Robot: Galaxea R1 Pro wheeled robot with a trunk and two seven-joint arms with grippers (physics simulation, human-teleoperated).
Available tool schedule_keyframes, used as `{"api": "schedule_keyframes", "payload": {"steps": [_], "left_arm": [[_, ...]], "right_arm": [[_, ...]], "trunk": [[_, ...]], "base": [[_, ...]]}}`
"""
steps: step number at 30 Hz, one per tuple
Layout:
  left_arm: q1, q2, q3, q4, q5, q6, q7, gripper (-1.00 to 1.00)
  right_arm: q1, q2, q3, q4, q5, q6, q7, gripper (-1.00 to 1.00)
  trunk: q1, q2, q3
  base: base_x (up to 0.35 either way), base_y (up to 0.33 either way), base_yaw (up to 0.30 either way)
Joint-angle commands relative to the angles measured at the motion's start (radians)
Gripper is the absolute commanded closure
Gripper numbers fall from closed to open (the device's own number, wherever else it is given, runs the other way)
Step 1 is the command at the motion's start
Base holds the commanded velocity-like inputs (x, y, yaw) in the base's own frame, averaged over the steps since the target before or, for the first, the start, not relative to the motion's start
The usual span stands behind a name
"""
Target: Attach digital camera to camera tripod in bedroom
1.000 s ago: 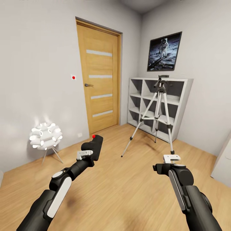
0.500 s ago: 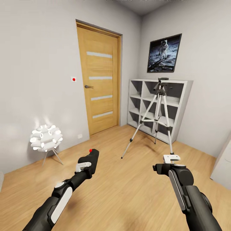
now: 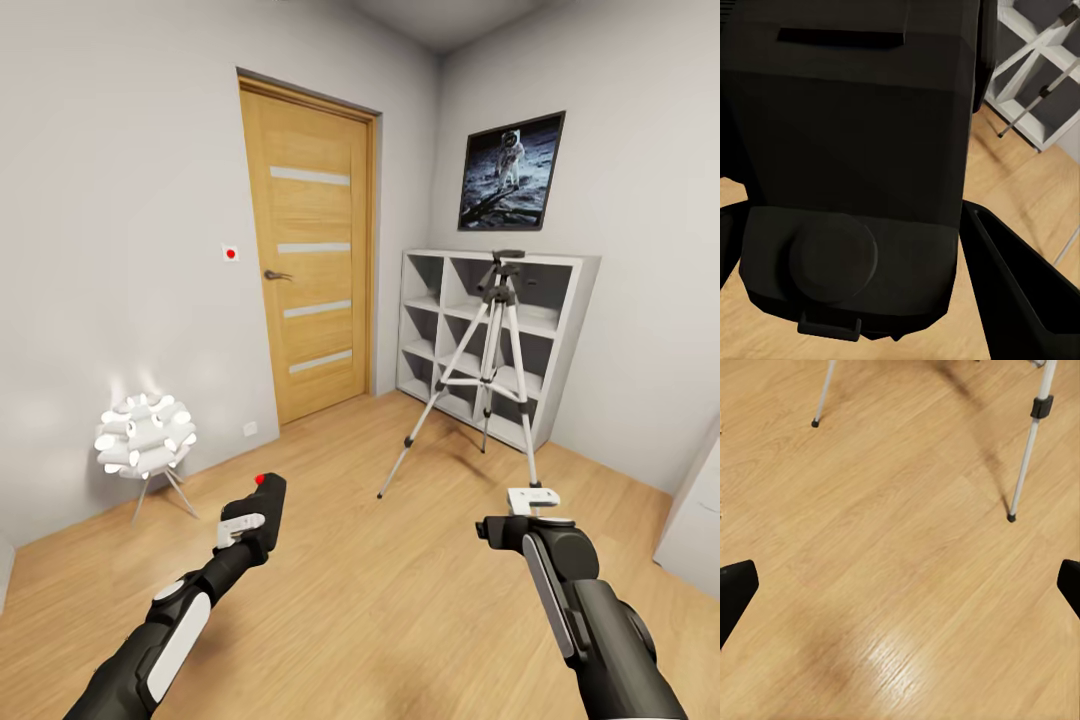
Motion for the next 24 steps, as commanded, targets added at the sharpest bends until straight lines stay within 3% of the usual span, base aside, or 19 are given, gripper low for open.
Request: {"api": "schedule_keyframes", "payload": {"steps": [1, 24], "left_arm": [[0.0, 0.002, 0.0, -0.001, 0.008, 0.005, -0.001, 1.0], [0.0, 0.008, 0.006, -0.001, 0.009, 0.004, -0.001, 1.0]], "right_arm": [[-0.001, 0.0, 0.001, 0.0, 0.0, 0.003, -0.002, -1.0], [-0.001, -0.001, 0.0, 0.003, -0.005, -0.002, -0.001, -1.0]], "trunk": [[-0.004, 0.007, 0.002], [-0.092, 0.168, 0.074]], "base": [[0.0, 0.0, 0.0], [0.0, 0.0, 0.0]]}}
